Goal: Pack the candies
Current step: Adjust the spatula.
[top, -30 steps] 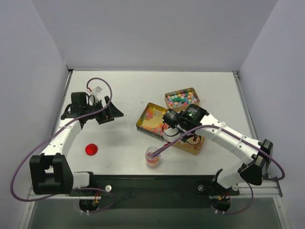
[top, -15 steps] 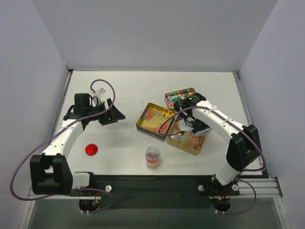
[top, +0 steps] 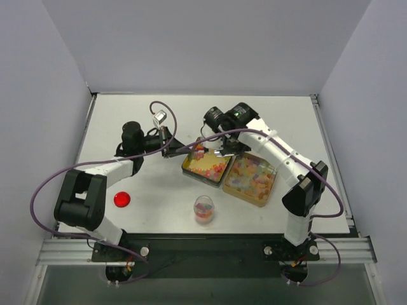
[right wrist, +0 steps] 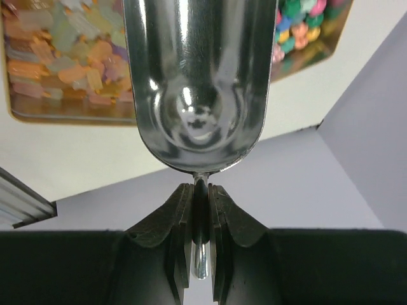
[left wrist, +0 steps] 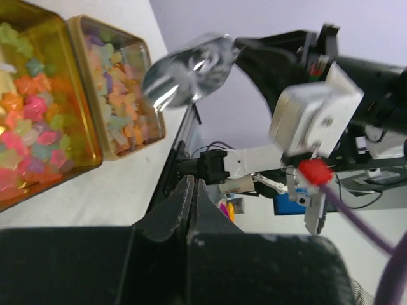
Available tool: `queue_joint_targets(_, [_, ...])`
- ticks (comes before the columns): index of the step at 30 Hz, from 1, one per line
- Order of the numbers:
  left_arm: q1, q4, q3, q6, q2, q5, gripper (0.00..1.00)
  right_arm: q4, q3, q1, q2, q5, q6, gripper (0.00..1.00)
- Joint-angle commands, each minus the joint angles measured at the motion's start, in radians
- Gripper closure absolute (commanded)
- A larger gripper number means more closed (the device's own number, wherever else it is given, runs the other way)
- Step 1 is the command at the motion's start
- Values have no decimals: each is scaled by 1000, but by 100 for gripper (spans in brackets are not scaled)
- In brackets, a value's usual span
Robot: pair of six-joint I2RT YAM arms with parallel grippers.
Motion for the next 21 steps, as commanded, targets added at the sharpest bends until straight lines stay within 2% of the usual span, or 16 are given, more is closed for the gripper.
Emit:
queue_joint_targets(1, [-14, 267, 99, -164, 50, 59, 100, -92, 91, 60, 75, -57, 62, 100])
queue_joint_targets(8, [-43, 194, 109, -124, 70, 45, 100, -102, 277, 134, 161, -82, 85, 100])
queue_joint_targets(13, [-44, 94, 109, -52, 102, 32, 100, -69, 403, 186, 147, -209, 102, 100])
queue_joint_targets(16, [-44, 65, 128, -25, 125, 23, 100, -11, 353, 207, 64, -296, 102, 100])
queue_joint_targets(21, [-43, 63, 156, -20, 148, 22, 100, 5, 251, 194, -32, -347, 134, 100])
